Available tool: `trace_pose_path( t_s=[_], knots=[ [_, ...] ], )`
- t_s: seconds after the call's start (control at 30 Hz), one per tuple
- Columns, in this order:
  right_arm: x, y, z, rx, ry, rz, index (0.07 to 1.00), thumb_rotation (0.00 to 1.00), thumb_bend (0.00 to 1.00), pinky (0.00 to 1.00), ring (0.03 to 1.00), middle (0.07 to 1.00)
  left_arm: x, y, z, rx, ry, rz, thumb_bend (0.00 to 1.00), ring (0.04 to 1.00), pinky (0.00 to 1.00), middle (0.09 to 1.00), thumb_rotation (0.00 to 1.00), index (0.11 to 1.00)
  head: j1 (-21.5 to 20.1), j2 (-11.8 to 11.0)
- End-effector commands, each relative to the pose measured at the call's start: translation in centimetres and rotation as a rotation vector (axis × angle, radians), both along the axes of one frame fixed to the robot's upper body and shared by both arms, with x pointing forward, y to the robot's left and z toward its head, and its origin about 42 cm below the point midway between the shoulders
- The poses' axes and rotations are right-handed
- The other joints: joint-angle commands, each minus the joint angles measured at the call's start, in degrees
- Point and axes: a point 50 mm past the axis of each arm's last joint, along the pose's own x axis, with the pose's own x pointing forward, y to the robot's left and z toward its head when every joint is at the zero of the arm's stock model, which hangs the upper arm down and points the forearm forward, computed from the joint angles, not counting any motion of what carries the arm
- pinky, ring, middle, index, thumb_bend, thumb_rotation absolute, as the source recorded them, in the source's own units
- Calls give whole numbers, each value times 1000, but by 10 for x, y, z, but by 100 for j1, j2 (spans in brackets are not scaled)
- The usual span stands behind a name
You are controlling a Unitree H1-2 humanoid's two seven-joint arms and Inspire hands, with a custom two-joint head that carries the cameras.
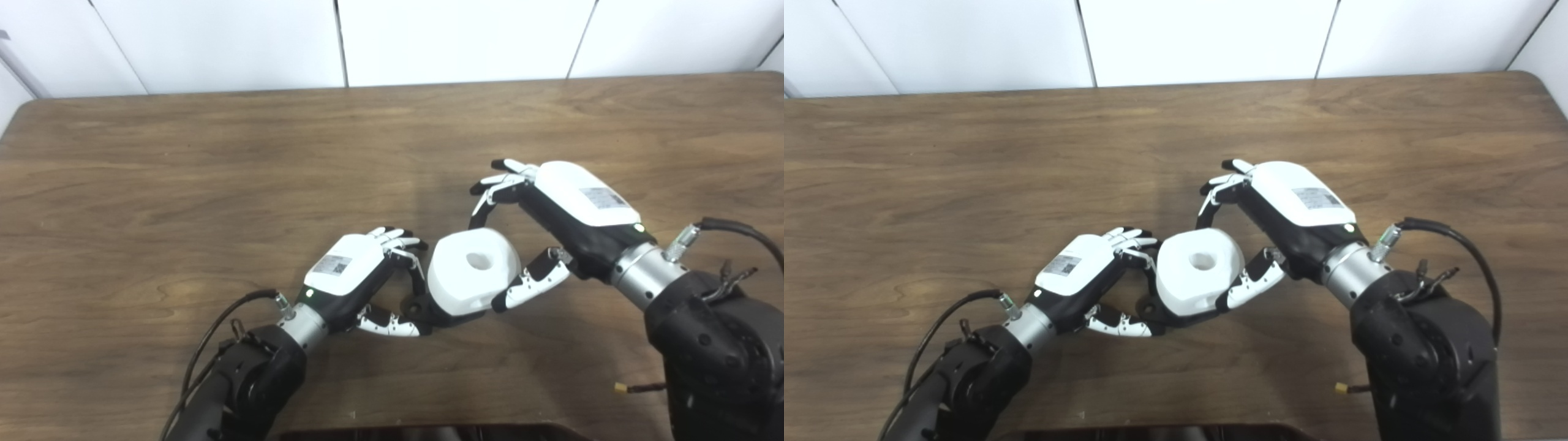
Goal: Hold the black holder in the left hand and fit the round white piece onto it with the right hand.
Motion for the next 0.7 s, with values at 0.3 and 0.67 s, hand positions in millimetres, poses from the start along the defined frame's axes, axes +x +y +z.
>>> trace_pose_path(
  t_s=[0.3,0.67],
  knots=[
    [2,7,-2,2,-62,6,484,135,523,961,951,823,-9,22,-27,122,166,50,512,927,924,862,54,491,-6,-6],
    [4,17,-3,19,-85,8,484,136,523,967,962,826,-8,20,-26,122,170,46,511,926,923,863,53,491,-7,-37]
  ],
)
